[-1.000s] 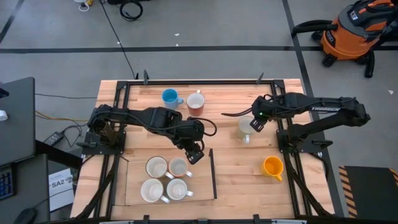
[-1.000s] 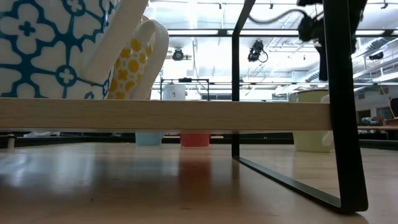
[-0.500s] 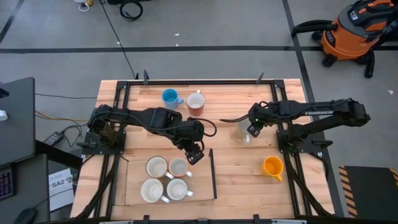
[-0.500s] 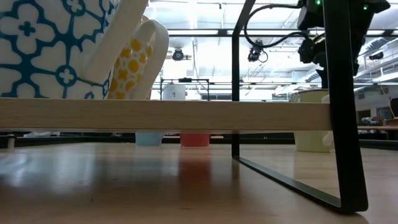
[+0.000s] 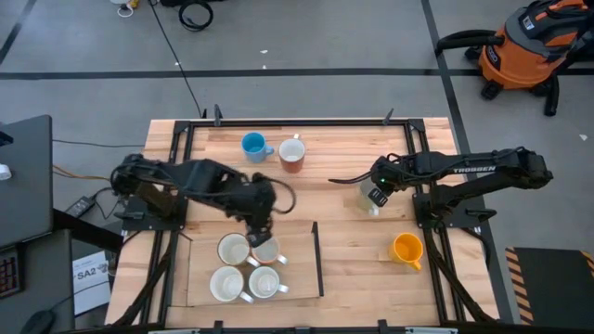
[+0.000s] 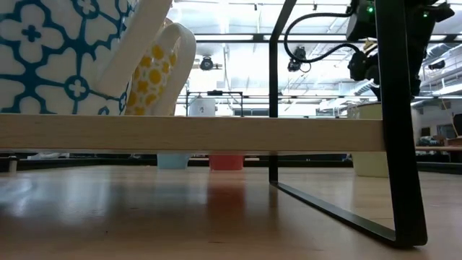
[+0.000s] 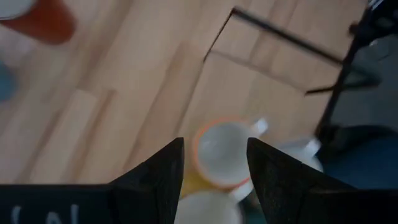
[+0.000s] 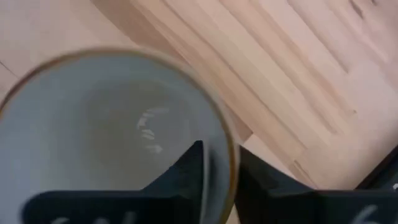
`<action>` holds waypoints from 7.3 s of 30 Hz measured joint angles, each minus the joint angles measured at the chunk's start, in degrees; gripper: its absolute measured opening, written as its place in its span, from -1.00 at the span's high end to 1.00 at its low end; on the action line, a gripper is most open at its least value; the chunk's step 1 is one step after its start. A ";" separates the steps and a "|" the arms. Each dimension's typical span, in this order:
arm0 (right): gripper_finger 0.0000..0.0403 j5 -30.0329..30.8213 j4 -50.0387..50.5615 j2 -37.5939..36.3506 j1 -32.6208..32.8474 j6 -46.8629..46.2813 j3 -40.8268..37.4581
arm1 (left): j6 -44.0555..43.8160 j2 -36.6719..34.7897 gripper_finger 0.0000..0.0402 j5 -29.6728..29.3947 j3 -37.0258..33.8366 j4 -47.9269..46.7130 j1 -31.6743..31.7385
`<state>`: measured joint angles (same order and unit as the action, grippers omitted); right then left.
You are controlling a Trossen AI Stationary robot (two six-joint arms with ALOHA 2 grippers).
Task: Place coffee mugs
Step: Put the light green mug on the shelf
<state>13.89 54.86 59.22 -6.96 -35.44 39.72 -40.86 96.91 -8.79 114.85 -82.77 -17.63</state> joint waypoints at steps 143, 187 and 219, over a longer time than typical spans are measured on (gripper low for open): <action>0.05 -13.64 0.68 54.24 2.11 32.63 79.87 | -3.90 -44.79 0.10 -11.13 -59.14 25.52 -8.85; 0.05 -6.51 -23.57 17.49 1.51 21.92 22.49 | 5.90 -28.31 0.10 1.10 -59.11 49.73 26.68; 0.05 -6.56 -23.57 17.49 1.57 22.03 22.49 | 8.96 -11.60 0.18 1.17 -59.14 46.96 27.69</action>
<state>7.33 31.29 76.71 -5.39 -13.41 62.22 -31.90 85.31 -7.62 55.70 -35.81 10.07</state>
